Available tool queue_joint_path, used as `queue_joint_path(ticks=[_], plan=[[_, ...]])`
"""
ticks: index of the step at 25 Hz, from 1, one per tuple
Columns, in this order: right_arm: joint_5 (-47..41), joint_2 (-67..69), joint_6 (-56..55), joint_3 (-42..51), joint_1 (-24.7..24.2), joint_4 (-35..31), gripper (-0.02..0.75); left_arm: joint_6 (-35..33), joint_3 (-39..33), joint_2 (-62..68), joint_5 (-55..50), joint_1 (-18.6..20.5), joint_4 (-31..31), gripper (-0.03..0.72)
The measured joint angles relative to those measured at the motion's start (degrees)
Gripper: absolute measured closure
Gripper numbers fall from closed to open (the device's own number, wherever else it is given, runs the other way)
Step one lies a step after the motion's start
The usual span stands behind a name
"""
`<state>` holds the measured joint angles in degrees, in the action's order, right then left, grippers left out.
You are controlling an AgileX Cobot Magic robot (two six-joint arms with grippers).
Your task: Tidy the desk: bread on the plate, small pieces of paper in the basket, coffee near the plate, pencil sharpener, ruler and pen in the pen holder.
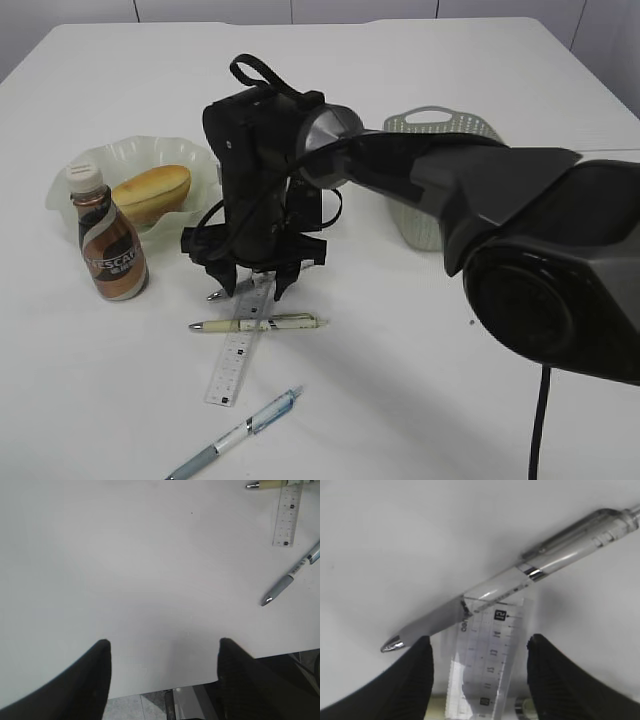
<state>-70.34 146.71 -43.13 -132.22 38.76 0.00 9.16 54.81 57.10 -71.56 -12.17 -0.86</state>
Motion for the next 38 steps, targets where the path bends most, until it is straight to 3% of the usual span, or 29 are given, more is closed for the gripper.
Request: queue_joint_path(ticks=[26, 28, 33, 38], plan=[[0.0, 0.8, -0.4, -0.1, 0.1, -2.9, 0.300, 0.0, 0.0, 0.0, 0.0, 0.0, 0.1, 0.202], [0.0, 0.8, -0.4, -0.1, 0.1, -2.9, 0.318, 0.0, 0.0, 0.0, 0.0, 0.0, 0.1, 0.202], [0.0, 0.8, -0.4, -0.1, 0.1, -2.9, 0.449, 0.0, 0.0, 0.0, 0.0, 0.0, 0.1, 0.202], [0.0, 0.8, -0.4, -0.1, 0.1, -2.9, 0.460, 0.0, 0.0, 0.0, 0.0, 0.0, 0.1, 0.202]])
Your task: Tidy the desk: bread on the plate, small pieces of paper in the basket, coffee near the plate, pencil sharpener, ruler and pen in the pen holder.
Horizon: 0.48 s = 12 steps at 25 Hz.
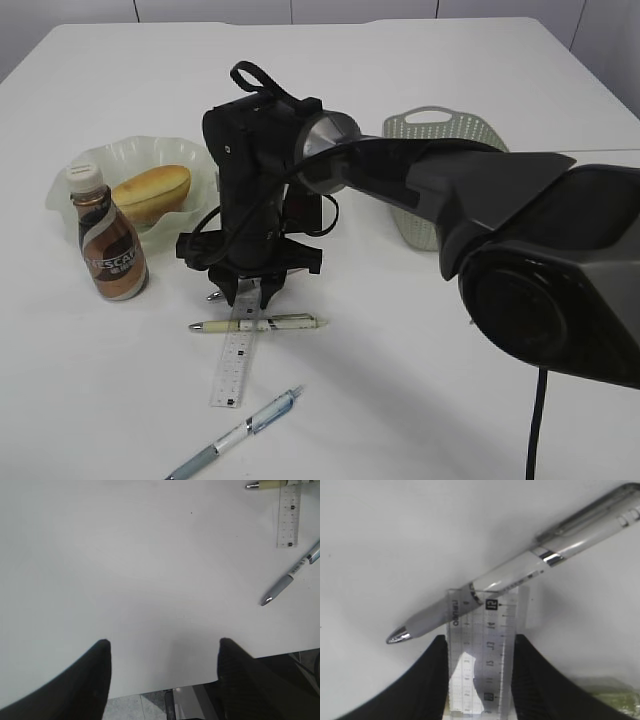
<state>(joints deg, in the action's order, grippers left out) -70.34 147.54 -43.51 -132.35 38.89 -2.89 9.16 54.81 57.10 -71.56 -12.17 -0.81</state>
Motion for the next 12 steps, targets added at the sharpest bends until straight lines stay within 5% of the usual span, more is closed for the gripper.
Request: queue_joint_path(ticks=[12], plan=[[0.0, 0.0, 3.0, -0.1, 0.0, 0.0, 0.482, 0.0, 0.0, 0.0, 0.0, 0.0, 0.0, 0.202]])
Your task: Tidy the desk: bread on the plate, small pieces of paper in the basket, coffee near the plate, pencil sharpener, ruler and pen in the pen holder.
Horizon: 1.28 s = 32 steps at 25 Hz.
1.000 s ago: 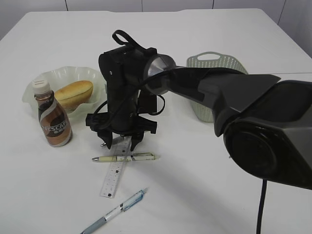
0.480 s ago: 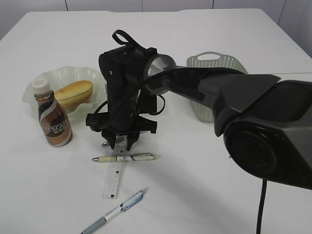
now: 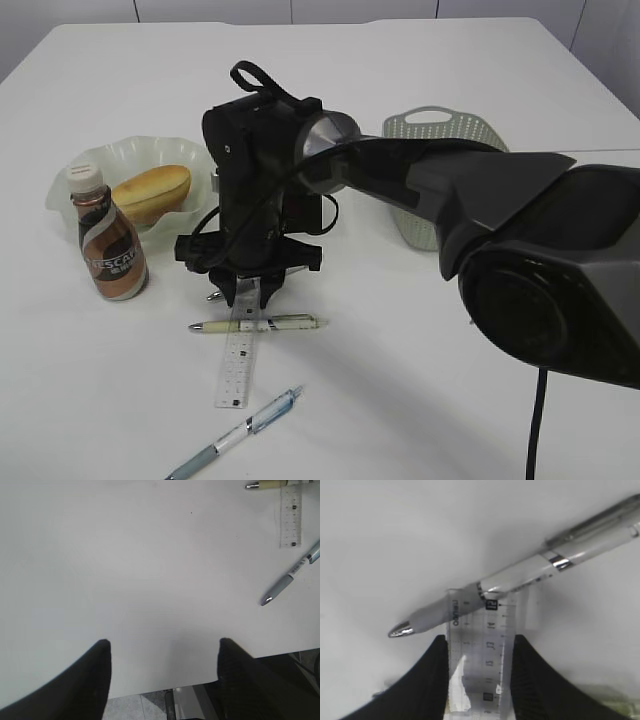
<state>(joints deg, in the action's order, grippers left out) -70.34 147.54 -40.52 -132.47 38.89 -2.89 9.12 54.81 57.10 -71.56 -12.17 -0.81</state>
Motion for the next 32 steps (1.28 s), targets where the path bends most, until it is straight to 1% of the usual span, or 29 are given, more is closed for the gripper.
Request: queue_joint_path(ticks=[4, 11, 15, 19, 25, 32], plan=[[0.0, 0.2, 5.2, -0.9, 0.0, -0.3, 0.482, 0.0, 0.0, 0.0, 0.0, 0.0, 0.0, 0.202], [-0.3, 0.1, 13.4, -7.1, 0.0, -0.9, 0.482, -0.1, 0.0, 0.0, 0.0, 0.0, 0.0, 0.202], [-0.3, 0.0, 15.3, -9.9, 0.1, -0.9, 0.482, -0.1, 0.0, 0.0, 0.0, 0.0, 0.0, 0.202], [-0.5, -1.2, 16.5, -10.1, 1.1, 0.7, 0.482, -0.1, 0.0, 0.0, 0.1, 0.0, 0.0, 0.202], [-0.7, -4.1, 18.3, -10.1, 2.8, 1.1, 0.482, -0.1, 0.0, 0.0, 0.1, 0.0, 0.0, 0.202], [-0.9, -9.0, 20.7, -10.1, 3.8, 4.6, 0.482, -0.1, 0.0, 0.0, 0.1, 0.0, -0.1, 0.202]])
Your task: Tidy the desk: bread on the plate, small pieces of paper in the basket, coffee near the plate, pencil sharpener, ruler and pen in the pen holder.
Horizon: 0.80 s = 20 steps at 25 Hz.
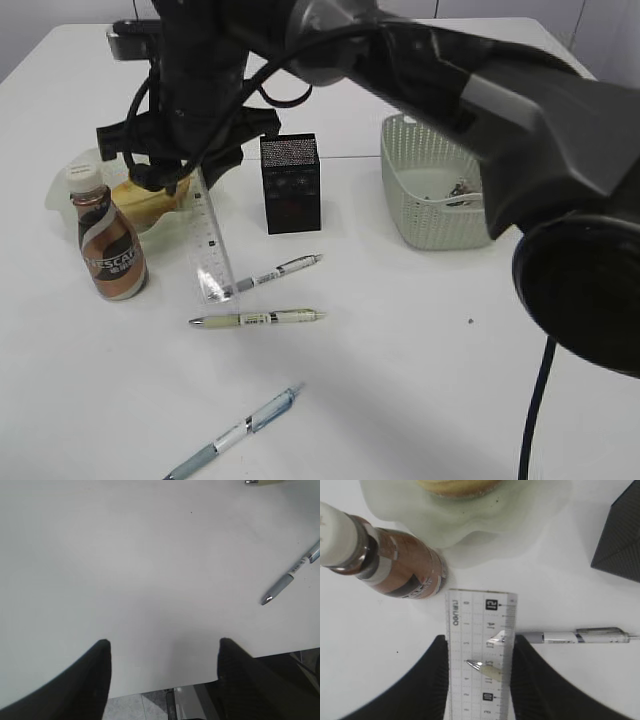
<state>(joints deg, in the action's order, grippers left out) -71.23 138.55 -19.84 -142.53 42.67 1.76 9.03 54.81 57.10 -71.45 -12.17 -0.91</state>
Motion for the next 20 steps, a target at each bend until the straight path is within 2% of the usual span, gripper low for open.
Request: queue_joint_path(ticks=[7, 12, 20], plan=[[-0.3, -4.5, 3.8, 0.0, 1.9, 8.1, 0.482, 0.0, 0.0, 0.0, 0.0, 0.0, 0.0, 0.202], [0.3, -6.8, 7.1, 0.0, 2.1, 9.2, 0.482, 0.0, 0.0, 0.0, 0.0, 0.0, 0.0, 0.202], [12.7, -11.8, 14.5, 0.0, 2.1, 13.0, 0.482, 0.0, 0.0, 0.0, 0.0, 0.0, 0.0, 0.202]])
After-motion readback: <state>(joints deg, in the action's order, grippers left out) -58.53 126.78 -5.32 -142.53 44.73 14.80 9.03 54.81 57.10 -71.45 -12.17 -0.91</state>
